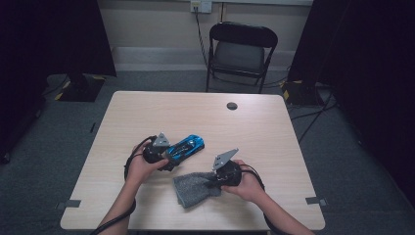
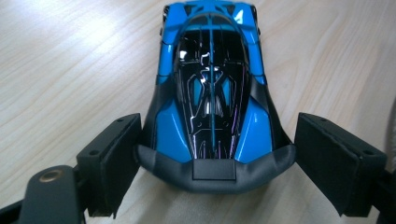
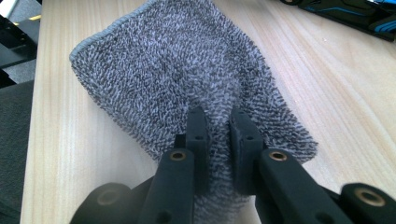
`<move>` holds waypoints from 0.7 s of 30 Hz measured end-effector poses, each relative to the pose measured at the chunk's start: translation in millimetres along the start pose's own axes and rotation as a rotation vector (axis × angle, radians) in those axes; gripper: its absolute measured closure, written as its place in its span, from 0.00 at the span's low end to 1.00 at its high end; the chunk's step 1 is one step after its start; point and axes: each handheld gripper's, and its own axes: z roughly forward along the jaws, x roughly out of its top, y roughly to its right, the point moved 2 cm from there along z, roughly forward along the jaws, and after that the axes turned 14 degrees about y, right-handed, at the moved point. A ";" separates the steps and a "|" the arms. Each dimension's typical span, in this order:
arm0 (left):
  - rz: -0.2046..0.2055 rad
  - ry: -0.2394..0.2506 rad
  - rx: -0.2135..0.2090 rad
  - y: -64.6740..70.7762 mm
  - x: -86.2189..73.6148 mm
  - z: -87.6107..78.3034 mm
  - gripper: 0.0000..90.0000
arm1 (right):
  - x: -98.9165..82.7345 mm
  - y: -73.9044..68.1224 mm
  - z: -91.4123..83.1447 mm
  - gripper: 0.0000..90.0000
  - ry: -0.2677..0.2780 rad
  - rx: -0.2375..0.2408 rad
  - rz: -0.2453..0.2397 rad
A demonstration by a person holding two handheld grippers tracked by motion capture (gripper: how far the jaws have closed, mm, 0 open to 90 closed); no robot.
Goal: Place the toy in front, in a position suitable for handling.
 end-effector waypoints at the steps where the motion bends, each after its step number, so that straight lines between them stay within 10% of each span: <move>1: 0.000 0.000 0.000 0.0 0.0 0.0 0.18 | 0.0 0.0 0.0 0.89 0.000 0.000 0.000; 21: -0.060 0.019 0.022 -0.9 -5.4 13.3 0.27 | -7.4 13.1 -38.2 0.89 0.024 -0.060 0.050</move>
